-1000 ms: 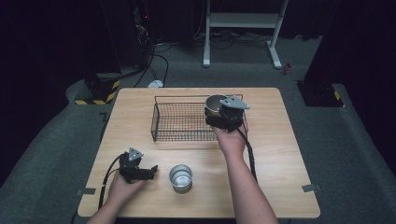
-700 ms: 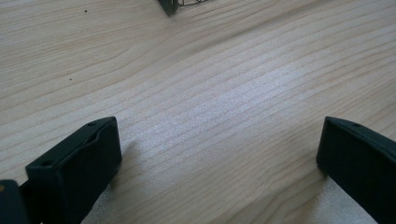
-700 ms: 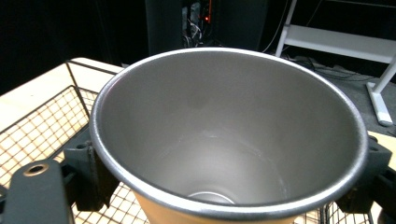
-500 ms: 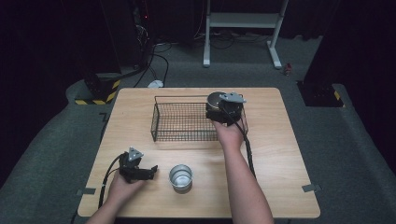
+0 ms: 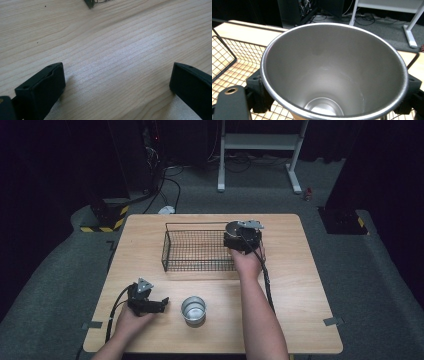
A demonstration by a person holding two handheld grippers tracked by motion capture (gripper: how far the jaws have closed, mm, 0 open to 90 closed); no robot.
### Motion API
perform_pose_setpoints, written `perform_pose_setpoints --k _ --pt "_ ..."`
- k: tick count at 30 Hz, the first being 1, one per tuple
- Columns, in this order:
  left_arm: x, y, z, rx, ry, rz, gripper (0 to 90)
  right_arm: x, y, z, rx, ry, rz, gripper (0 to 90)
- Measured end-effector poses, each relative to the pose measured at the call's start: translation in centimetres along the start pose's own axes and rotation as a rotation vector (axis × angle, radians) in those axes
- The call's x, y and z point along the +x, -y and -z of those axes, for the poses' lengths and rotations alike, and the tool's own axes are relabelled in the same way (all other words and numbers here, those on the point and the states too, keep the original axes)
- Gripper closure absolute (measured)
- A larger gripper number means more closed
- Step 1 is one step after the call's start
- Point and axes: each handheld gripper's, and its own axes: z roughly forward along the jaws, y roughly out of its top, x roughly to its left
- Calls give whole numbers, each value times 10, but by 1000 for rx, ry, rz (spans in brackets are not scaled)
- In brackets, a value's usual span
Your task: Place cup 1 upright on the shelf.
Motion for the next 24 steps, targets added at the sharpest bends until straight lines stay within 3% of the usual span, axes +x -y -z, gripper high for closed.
perform_pose_setpoints --k 9,24 --pt "1 0 0 1 0 -8 7 5 10 -13 74 4 10 133" --pt "0 1 1 1 3 -7 7 4 13 -21 93 6 13 133"
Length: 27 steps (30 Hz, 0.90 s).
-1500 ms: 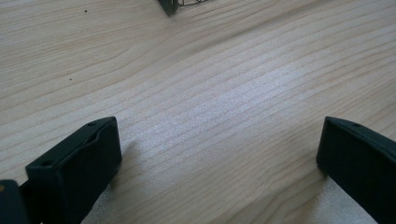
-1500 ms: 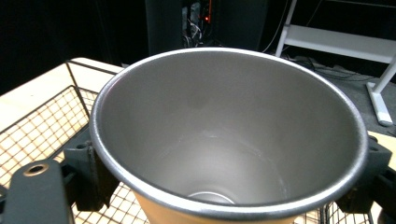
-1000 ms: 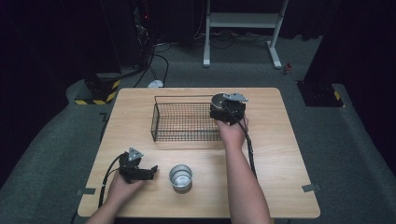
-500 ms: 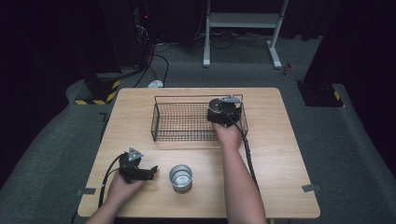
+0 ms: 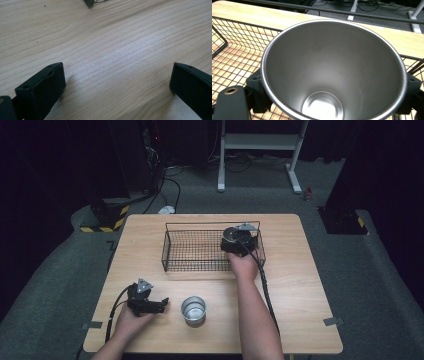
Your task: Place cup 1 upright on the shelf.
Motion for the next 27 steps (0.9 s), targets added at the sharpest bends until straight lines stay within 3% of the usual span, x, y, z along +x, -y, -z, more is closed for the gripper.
perform_pose_setpoints --k 2,27 --pt "0 0 0 0 1 -2 6 0 -1 0 -2 0 -14 134" --pt "1 0 0 2 9 -10 5 2 12 -1 17 13 16 131"
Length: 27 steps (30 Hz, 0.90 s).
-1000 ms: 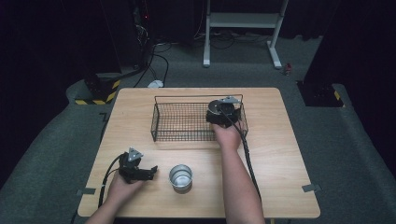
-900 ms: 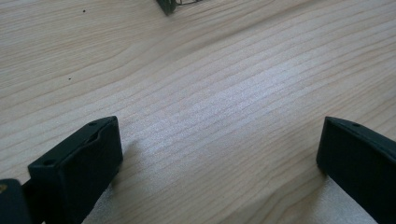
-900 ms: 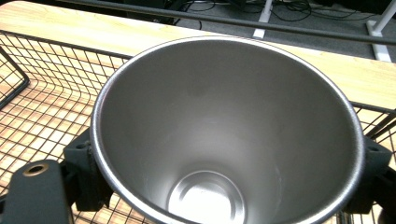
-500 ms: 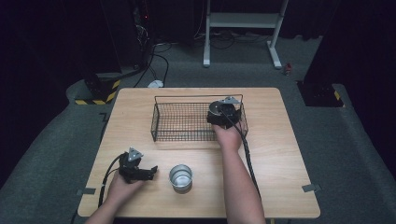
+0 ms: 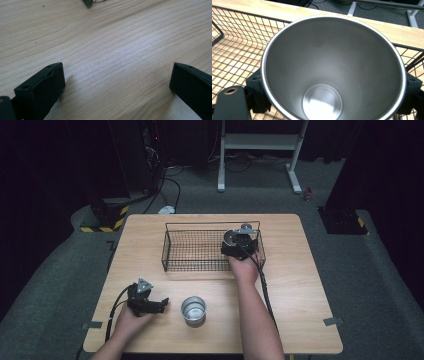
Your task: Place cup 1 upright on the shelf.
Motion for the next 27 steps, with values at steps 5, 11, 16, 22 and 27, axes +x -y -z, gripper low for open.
perform_pose_setpoints --k 5,11,16,22,27 --pt "0 0 0 0 1 -1 4 1 1 0 0 4 11 130" --pt "0 0 0 0 1 -2 4 1 2 -1 14 2 4 103" --pt "0 0 0 -1 0 -1 5 1 2 1 21 2 -7 100" --pt "0 0 0 0 0 -2 5 2 2 6 24 -7 1 100" --pt "0 0 0 1 0 -4 6 0 5 10 14 -6 -8 100"
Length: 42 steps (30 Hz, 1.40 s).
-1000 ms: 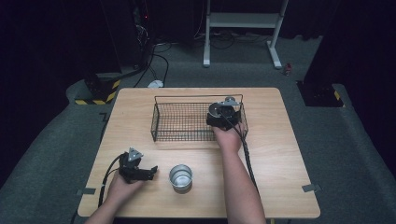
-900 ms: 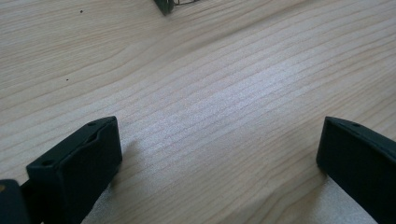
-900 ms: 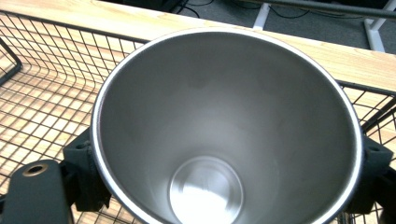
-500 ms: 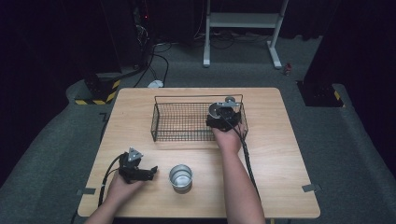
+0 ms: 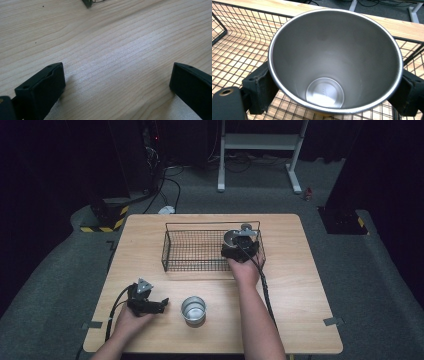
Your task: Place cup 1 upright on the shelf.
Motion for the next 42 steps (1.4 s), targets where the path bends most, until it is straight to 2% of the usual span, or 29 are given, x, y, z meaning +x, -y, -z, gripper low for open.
perform_pose_setpoints --k 10,22,31,40,42 --pt "0 0 0 -2 1 0 6 1 7 10 -14 -13 1 100" --pt "0 0 0 -1 1 -2 6 0 12 21 -18 -4 9 100" --pt "0 0 0 0 1 -2 7 0 14 32 -42 -9 21 101" --pt "0 0 0 0 1 -2 6 6 20 53 -77 -44 35 102" --pt "0 0 0 0 1 -1 7 9 22 62 -95 -66 38 102"
